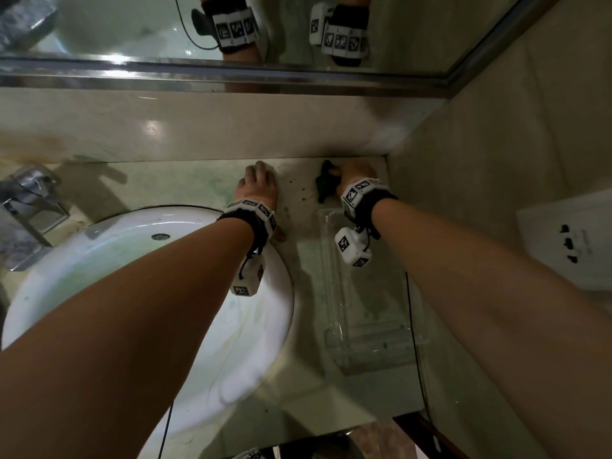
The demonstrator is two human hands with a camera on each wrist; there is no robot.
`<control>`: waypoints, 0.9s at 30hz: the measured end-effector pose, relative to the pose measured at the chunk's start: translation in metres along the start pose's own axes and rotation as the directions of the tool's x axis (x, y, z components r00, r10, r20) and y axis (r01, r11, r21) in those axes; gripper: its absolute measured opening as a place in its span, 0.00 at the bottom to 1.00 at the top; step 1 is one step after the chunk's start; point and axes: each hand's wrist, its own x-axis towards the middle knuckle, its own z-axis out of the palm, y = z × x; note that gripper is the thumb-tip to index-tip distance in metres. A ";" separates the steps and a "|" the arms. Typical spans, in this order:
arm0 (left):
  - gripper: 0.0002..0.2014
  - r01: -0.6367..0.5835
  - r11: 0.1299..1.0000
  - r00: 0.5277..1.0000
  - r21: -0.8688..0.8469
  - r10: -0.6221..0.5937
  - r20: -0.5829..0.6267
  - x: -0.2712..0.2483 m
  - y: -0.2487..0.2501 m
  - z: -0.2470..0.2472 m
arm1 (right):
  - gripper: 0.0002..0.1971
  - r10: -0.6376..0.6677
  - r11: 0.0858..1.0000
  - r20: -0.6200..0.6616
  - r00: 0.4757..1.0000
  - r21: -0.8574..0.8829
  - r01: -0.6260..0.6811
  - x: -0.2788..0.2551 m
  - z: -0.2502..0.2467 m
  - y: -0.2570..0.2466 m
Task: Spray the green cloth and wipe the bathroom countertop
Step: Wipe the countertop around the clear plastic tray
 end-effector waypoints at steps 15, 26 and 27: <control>0.55 -0.018 1.000 0.999 0.004 0.018 -0.033 0.005 -0.004 -0.002 | 0.11 0.052 0.915 0.028 0.998 0.399 -0.059 -0.012 -0.006 -0.010; 0.35 -0.091 0.963 0.990 -0.252 0.060 -0.129 -0.030 -0.011 -0.057 | 0.22 0.099 0.804 0.036 0.994 0.585 -0.101 -0.060 -0.055 -0.014; 0.36 -0.114 0.938 0.988 -0.326 0.074 -0.133 -0.034 -0.010 -0.062 | 0.22 0.090 0.801 0.057 0.994 0.589 -0.106 -0.066 -0.060 -0.014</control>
